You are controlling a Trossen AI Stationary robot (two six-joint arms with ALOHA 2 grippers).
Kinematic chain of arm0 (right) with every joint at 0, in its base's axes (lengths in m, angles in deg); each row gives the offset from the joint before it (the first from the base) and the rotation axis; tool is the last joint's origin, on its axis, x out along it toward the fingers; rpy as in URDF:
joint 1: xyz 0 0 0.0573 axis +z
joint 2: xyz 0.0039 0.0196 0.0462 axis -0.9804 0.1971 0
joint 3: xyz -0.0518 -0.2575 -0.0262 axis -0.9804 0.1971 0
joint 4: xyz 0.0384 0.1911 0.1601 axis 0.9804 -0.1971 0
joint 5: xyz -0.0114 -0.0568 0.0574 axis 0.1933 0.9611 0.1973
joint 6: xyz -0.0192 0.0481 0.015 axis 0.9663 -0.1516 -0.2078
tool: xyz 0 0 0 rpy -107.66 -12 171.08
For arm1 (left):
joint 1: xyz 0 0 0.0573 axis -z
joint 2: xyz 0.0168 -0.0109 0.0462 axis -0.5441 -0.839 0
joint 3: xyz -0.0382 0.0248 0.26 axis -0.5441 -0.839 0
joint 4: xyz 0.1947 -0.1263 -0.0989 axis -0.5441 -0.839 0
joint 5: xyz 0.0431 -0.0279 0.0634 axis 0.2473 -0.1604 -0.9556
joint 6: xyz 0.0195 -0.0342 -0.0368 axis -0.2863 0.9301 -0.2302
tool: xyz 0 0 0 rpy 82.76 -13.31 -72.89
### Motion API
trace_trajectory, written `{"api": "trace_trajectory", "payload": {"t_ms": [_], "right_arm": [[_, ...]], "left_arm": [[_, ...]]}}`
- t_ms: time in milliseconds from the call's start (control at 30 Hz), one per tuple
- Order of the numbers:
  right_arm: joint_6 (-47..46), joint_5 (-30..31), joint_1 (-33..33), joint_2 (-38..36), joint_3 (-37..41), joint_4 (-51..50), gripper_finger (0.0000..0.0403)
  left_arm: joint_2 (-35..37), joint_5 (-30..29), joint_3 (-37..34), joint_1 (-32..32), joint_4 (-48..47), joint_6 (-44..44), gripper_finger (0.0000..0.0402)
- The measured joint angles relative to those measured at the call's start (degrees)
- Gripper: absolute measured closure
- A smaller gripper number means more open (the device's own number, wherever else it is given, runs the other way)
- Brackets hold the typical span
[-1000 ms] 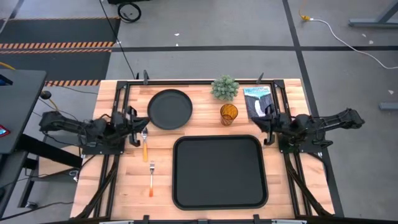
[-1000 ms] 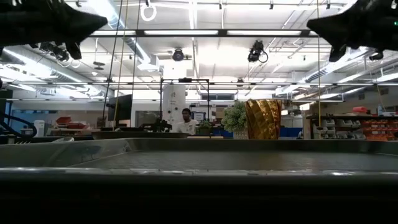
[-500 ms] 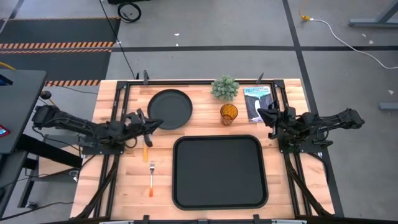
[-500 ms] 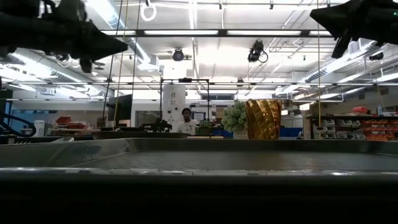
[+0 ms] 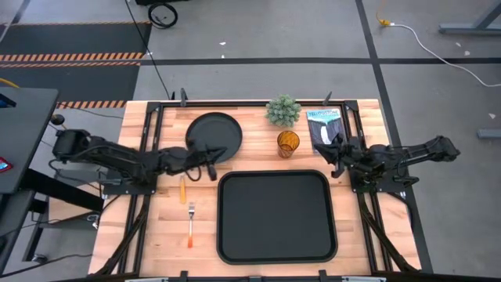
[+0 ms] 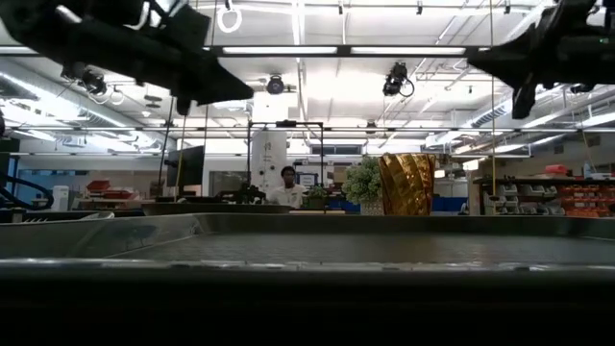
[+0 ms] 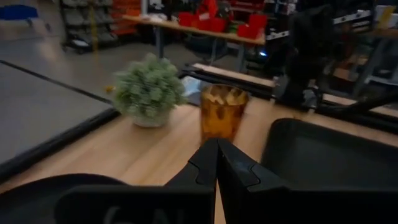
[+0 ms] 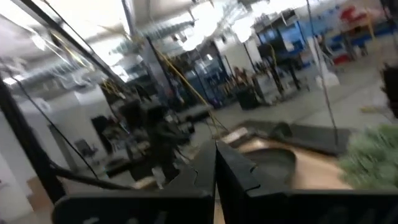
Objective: Pick and place plate/cup/fork/spoon on tray
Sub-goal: Put the orange cup on the top right of the black serving tray
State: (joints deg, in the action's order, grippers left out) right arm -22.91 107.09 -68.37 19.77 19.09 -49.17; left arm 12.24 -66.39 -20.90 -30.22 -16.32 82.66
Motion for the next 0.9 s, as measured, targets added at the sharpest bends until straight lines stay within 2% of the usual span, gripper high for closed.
{"api": "trace_trajectory", "payload": {"t_ms": [100,200,433,600,900], "right_arm": [[-2.77,3.64,0.02,0.91,-1.90,-5.91,0.0387],[-5.47,8.77,0.00,1.93,-4.28,-13.20,0.0387],[-7.55,12.47,-1.43,3.21,-9.60,-26.57,0.0387],[-11.43,11.19,-4.77,3.19,-11.43,-35.93,0.0387],[-13.25,2.72,-13.36,5.39,-12.90,-41.23,0.0387]], "left_arm": [[-4.38,4.36,3.20,-1.33,0.09,2.22,0.0375],[-8.12,7.93,6.18,-2.67,-0.25,3.70,0.0341],[-17.22,13.08,15.46,-4.98,-4.88,7.10,0.0266],[-24.83,15.02,24.52,-6.64,-11.60,9.68,0.0236],[-36.18,18.52,43.48,-10.33,-26.60,14.52,0.0223]]}}
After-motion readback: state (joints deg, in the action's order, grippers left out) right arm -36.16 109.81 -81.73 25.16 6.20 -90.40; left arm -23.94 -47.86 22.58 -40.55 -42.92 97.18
